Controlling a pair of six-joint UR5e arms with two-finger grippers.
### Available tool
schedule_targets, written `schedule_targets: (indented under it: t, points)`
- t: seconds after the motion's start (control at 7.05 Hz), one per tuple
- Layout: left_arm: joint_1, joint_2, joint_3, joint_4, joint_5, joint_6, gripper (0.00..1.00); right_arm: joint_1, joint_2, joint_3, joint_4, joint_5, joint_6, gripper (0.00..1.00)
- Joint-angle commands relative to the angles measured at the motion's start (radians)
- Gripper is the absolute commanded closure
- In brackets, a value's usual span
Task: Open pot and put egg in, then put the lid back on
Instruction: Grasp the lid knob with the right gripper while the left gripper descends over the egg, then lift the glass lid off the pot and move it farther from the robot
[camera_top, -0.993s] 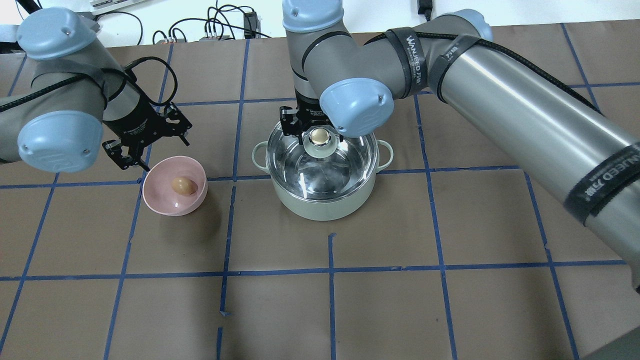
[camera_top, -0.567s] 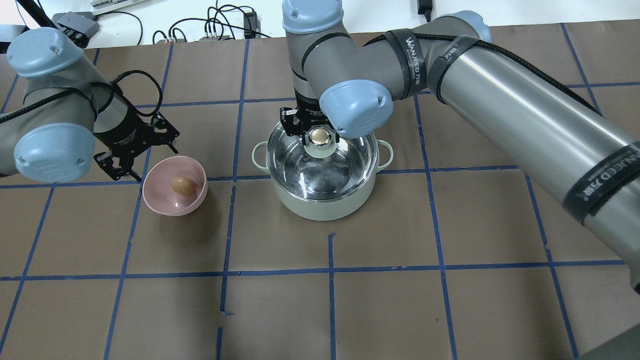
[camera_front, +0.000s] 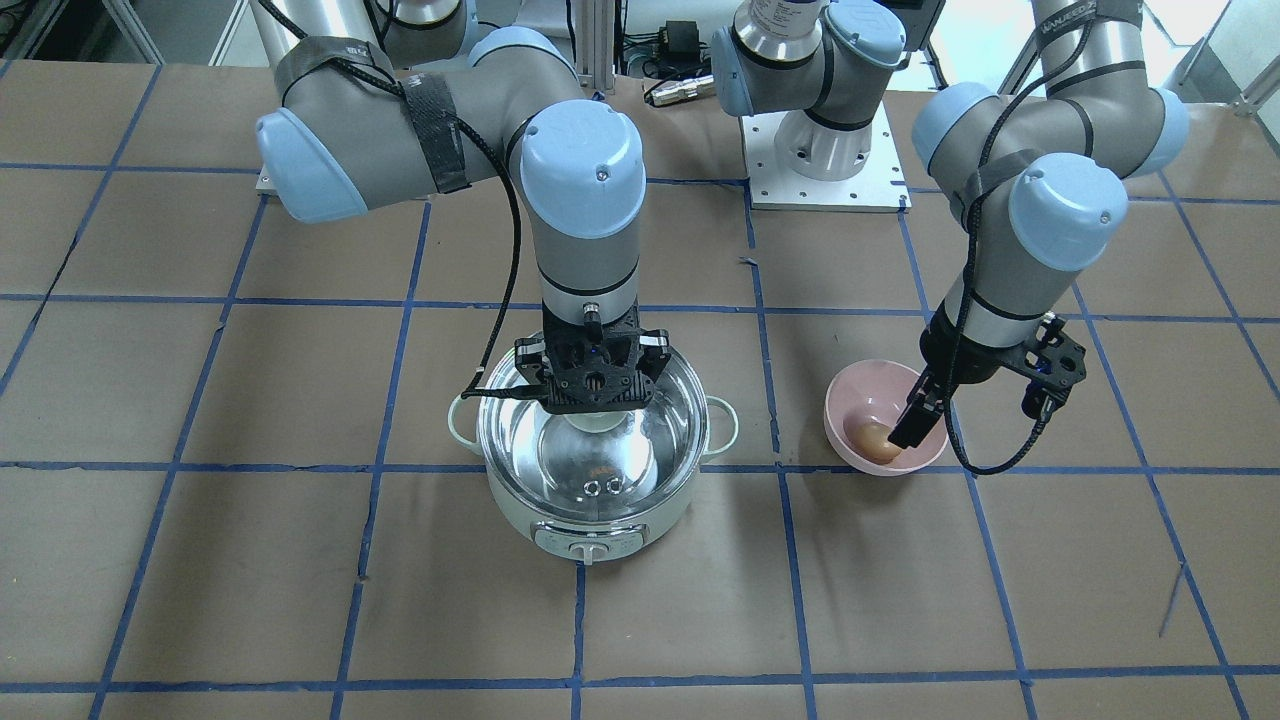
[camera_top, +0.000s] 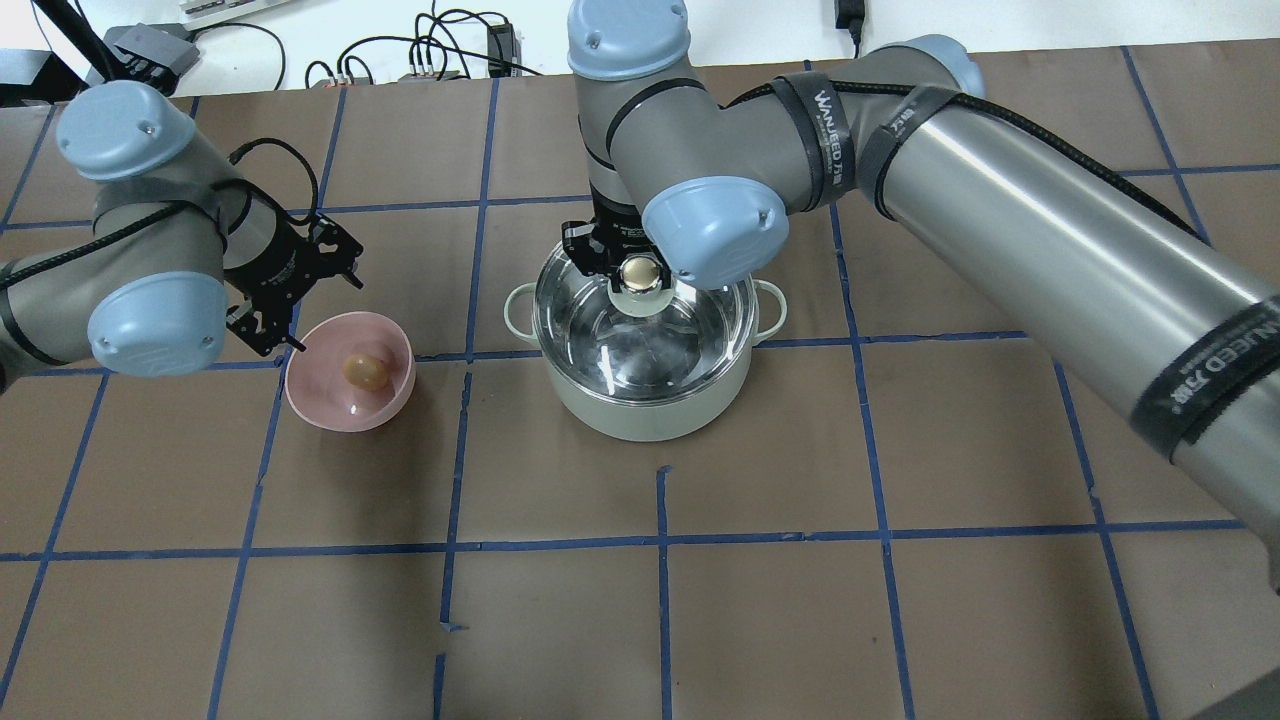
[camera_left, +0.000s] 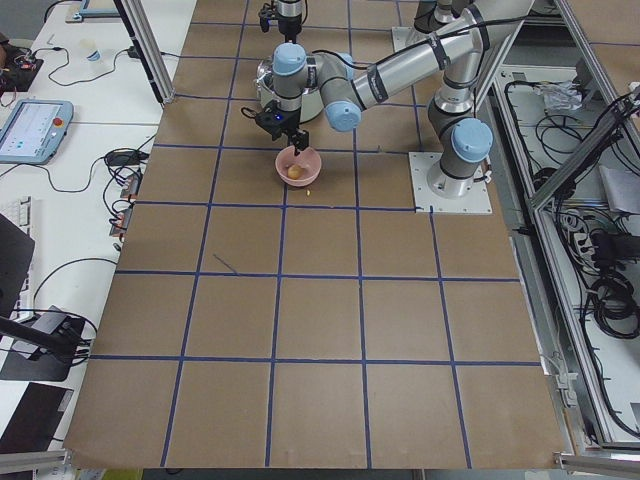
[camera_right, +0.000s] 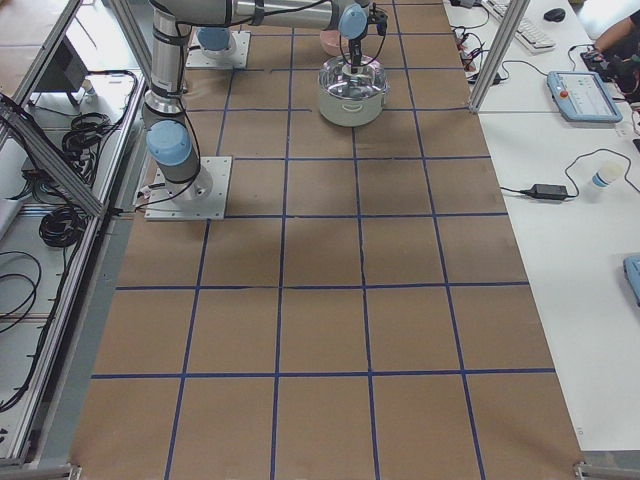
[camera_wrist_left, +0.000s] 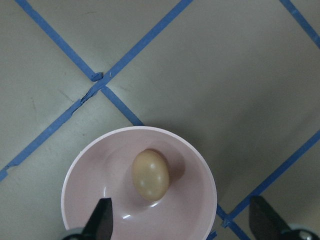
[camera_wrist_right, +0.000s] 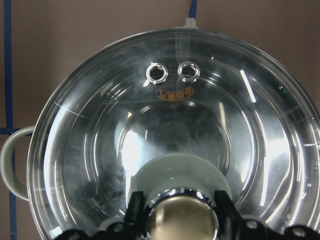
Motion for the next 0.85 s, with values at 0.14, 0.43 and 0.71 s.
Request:
schedule_targets:
  t: [0.14, 0.43, 0.71]
  points:
    - [0.009, 0.008, -0.074, 0.003, -0.001, -0.111, 0.04, -0.015, -0.028, -0.106, 0.089, -0.003, -0.023, 0.93]
    - [0.02, 0.002, -0.097, 0.026, -0.002, -0.114, 0.04, -0.116, -0.143, -0.171, 0.274, 0.005, -0.029, 0.93]
    - [0.02, -0.013, -0.1, 0.069, -0.002, -0.12, 0.04, -0.24, -0.23, -0.159, 0.38, 0.03, -0.108, 0.94]
